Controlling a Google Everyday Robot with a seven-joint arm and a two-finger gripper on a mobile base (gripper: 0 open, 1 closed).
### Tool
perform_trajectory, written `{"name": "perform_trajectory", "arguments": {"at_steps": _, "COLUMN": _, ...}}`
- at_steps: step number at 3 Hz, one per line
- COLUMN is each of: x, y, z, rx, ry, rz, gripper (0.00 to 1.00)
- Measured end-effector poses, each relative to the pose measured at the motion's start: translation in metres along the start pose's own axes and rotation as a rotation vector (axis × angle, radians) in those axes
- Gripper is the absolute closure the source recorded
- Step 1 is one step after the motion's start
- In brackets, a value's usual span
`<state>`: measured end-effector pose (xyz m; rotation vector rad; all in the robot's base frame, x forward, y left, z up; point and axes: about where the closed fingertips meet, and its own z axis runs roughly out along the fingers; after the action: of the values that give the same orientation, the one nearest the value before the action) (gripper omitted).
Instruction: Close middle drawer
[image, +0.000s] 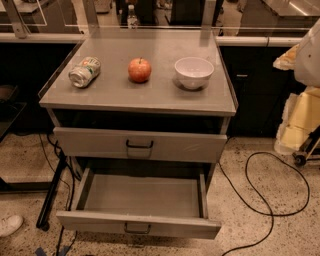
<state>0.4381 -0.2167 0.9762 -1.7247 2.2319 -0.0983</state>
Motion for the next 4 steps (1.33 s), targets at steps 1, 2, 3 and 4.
{"name": "perform_trajectory", "arguments": {"at_steps": 1, "x": 0.0000, "y": 0.0000, "z": 0.0000, "rx": 0.000, "ry": 0.000, "rz": 0.000, "gripper": 0.00}}
{"name": "perform_trajectory", "arguments": {"at_steps": 2, "x": 0.0000, "y": 0.0000, "z": 0.0000, "rx": 0.000, "ry": 0.000, "rz": 0.000, "gripper": 0.22}}
{"name": "perform_trajectory", "arguments": {"at_steps": 3, "x": 0.0000, "y": 0.0000, "z": 0.0000, "rx": 0.000, "ry": 0.000, "rz": 0.000, "gripper": 0.46}}
{"name": "perform_trajectory", "arguments": {"at_steps": 4, "x": 0.0000, "y": 0.0000, "z": 0.0000, "rx": 0.000, "ry": 0.000, "rz": 0.000, "gripper": 0.68}}
